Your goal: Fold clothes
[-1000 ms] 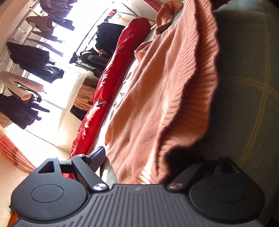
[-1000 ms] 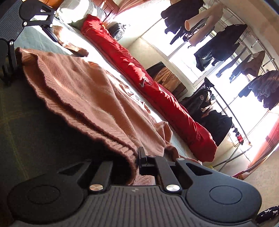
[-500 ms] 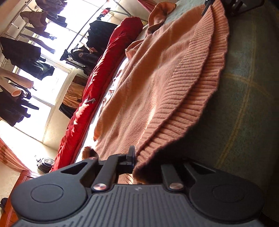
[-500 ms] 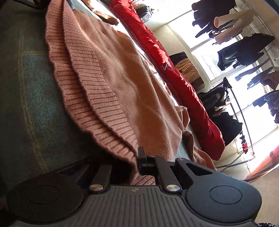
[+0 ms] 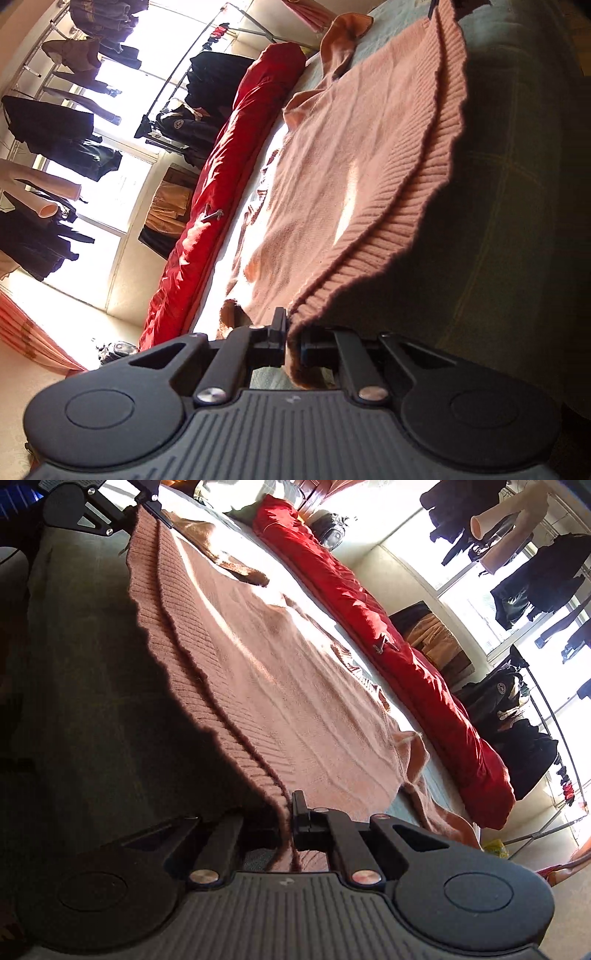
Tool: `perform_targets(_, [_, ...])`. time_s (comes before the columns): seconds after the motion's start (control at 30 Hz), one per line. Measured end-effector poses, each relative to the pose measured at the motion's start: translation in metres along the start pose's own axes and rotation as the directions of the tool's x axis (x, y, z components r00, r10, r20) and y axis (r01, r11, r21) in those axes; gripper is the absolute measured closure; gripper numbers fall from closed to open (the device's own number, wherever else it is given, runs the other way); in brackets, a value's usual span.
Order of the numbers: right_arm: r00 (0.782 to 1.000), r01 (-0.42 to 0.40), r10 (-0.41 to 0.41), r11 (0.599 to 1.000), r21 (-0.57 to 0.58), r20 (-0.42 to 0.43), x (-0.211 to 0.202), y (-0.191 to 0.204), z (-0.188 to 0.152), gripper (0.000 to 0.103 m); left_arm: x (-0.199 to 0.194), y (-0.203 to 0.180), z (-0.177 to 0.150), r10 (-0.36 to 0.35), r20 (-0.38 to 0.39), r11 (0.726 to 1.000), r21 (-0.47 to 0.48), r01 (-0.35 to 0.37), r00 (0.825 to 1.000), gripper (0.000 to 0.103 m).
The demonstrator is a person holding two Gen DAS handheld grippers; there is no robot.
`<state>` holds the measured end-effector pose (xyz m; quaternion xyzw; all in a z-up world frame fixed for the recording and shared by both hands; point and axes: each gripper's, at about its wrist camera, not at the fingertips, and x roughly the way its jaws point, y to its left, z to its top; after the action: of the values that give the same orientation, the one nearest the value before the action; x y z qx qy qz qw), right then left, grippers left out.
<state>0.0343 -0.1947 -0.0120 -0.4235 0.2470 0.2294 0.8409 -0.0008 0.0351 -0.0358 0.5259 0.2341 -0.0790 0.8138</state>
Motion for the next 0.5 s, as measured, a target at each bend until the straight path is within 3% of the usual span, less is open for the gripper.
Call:
perform_targets(0.17, [0.99,-0.1,0.097,0.995,-0.02,-0.104,0.013,0.024,-0.016,0.095,0.004,-0.021,-0.016,-0.14,-0.07,0.99,-0.013,0.139,0.988,0.097])
perform_targets(0.27, [0.977,-0.184,0.179,0.983,-0.029,-0.113,0.002,0.031,-0.024,0.095,-0.004,-0.019,-0.028,-0.212,-0.112,0.976,-0.074,0.205,0.971,0.097])
perform_targets(0.33, [0.971,-0.22,0.215,0.975,-0.039,-0.102,-0.011,0.032,-0.027,0.094,-0.01,-0.009,-0.034,-0.225,-0.126,0.97,-0.126,0.21,0.966,0.096])
perform_targets(0.4, [0.975,-0.209,0.207,0.978,-0.014,-0.077,-0.019,0.026,-0.027,0.093,-0.015,0.011,-0.036,-0.211,-0.1,0.96,-0.209,0.187,0.972,0.091])
perform_targets(0.47, [0.983,-0.178,0.18,0.983,0.045,-0.042,-0.022,0.013,-0.025,0.09,-0.014,0.035,-0.04,-0.201,-0.056,0.928,-0.331,0.171,0.978,0.089])
perform_targets(0.5, [0.986,-0.164,0.166,0.983,0.086,-0.022,-0.021,0.005,-0.026,0.083,-0.012,0.046,-0.043,-0.194,-0.034,0.903,-0.396,0.165,0.98,0.089])
